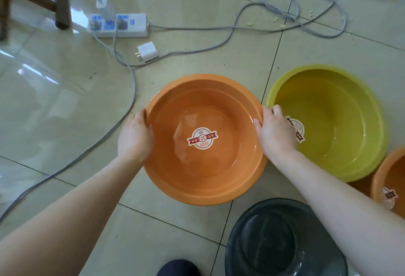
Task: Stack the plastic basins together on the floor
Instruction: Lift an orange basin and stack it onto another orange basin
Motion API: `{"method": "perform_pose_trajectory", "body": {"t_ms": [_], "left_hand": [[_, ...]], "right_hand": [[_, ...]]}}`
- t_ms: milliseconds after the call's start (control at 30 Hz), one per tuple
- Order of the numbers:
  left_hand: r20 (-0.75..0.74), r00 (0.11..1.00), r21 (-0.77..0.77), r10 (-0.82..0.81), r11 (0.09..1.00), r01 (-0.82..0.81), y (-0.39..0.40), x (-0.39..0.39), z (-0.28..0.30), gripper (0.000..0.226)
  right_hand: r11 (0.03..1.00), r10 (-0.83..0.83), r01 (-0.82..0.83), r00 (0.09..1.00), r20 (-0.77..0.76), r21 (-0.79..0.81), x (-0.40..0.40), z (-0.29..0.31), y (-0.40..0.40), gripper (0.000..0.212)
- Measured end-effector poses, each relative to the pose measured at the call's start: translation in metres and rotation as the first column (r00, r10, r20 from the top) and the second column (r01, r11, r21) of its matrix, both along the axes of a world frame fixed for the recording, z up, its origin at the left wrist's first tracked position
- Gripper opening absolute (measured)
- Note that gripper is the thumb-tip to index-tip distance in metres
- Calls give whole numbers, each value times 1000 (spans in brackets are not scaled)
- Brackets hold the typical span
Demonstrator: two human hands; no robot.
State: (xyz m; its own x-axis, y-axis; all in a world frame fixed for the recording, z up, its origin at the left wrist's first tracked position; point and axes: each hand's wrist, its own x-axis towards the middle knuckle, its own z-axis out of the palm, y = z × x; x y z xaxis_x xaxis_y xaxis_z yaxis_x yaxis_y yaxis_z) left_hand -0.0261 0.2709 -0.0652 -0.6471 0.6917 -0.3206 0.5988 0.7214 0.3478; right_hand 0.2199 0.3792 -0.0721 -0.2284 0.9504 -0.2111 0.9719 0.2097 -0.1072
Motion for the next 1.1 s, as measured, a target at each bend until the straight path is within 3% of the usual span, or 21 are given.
{"method": "perform_pose_trajectory", "body": {"t_ms": [100, 167, 267, 400, 467, 533, 667, 833, 1100], "left_hand": [[47, 999, -20, 20, 1000, -19, 0, -3, 2, 42], [116, 989, -98, 94, 992, -83, 1, -6, 10, 58], [224, 946, -169, 233, 966, -197, 3, -10, 25, 79], [298, 900, -221, 317, 941, -258, 13, -17, 30, 88], [319, 896, -217, 309, 944, -249, 18, -20, 24, 86], [344, 899, -200, 271, 957, -212, 22, -21, 15, 77], [342, 925, -100, 168, 985, -142, 21, -16, -5, 45], [363, 909, -4, 203, 976, -216, 6, -20, 9, 38], [363, 924, 81, 116, 984, -156, 40, 10, 144, 35]], "right_hand": [[1000, 0, 0, 1000, 23, -15, -3, 4, 0, 40], [999, -11, 11, 1000, 9, -30, -2, 18, -5, 49], [981, -178, 163, 973, -146, -109, 4, 44, -26, 59], [791, -491, 392, 865, -106, -469, 11, 48, -62, 68], [672, -616, 442, 779, -116, -594, 8, 38, -70, 60], [624, -672, 453, 727, -141, -636, 3, 23, -72, 46], [696, -663, 493, 721, -202, -523, -3, -2, -73, 23], [784, -579, 452, 779, -241, -426, -11, 8, -65, 20], [826, -543, 448, 796, -269, -342, 29, 152, -34, 30]]}}
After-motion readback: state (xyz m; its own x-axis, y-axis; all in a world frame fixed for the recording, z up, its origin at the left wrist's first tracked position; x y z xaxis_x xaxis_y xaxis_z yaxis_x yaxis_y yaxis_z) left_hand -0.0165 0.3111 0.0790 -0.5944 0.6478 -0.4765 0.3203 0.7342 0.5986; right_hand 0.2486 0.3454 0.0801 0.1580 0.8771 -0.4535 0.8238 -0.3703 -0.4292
